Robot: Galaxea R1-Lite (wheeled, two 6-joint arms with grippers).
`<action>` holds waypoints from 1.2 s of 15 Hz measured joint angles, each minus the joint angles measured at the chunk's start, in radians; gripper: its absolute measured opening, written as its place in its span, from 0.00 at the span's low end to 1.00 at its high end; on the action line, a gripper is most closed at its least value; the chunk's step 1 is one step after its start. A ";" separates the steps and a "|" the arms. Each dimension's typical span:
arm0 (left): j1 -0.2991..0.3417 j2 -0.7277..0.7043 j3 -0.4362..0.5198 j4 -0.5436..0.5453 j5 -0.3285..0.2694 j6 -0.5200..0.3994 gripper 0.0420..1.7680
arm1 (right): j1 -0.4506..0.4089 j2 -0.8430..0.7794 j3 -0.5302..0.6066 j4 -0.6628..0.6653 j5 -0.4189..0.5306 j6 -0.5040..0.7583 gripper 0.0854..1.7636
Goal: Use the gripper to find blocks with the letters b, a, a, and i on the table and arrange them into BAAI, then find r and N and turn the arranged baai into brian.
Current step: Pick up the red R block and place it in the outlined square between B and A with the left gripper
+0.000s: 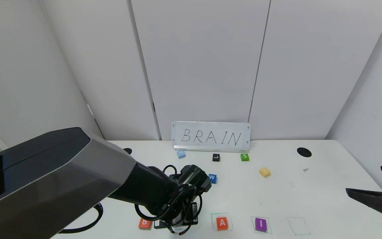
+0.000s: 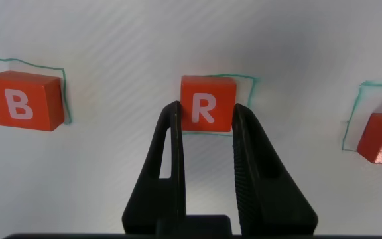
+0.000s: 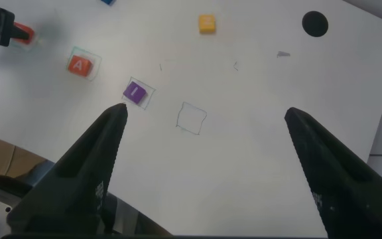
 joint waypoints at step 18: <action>-0.013 0.004 0.007 0.000 0.010 0.001 0.25 | 0.007 -0.002 0.004 0.000 0.000 0.000 0.97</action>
